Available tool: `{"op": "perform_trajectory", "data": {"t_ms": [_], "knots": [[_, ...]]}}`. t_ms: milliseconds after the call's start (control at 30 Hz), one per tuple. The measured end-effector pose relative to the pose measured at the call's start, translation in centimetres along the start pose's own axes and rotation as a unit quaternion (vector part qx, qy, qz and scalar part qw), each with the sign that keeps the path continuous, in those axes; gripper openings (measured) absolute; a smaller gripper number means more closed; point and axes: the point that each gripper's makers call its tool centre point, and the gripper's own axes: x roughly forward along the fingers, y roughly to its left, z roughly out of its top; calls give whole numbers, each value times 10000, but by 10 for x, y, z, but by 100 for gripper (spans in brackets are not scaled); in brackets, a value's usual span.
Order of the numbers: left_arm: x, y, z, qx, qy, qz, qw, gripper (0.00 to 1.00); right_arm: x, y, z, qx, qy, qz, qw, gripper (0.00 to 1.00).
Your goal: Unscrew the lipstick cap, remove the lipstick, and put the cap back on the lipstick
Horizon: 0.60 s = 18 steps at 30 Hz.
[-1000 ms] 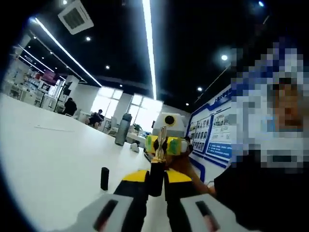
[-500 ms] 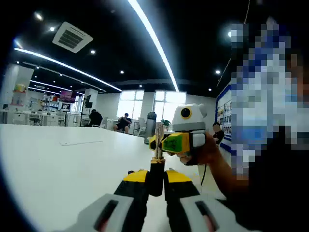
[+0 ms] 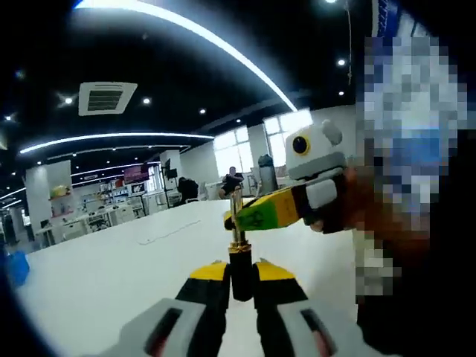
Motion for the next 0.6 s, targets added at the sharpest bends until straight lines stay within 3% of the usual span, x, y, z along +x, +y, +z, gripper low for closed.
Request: {"op": "perform_trajectory", "data": {"t_ms": [133, 167, 300, 367, 467, 533, 600], "knots": [[0, -4, 2, -190, -99, -356, 9991, 15, -2, 3, 1, 29, -15, 74, 10000, 5], [1, -7, 2, -390, -136, -526, 9978, 16, -3, 4, 1, 40, -11, 116, 9999, 5], [3, -10, 6, -964, -370, -903, 9905, 30, -4, 9, 1, 66, -1, 254, 9997, 5], [4, -13, 5, -1459, -433, -1229, 9807, 35, -6, 14, 0, 69, 21, 404, 9992, 5], [0, -25, 9, -2089, -586, -1942, 9567, 27, -8, 22, 3, 91, -32, 613, 9981, 5], [-2, -29, 14, -2368, -743, -2251, 9422, 26, -11, 28, 5, 135, -92, 805, 9966, 5], [-5, -31, 18, -2485, -839, -2470, 9328, 26, -14, 35, 8, 174, -155, 993, 9948, 5]]}}
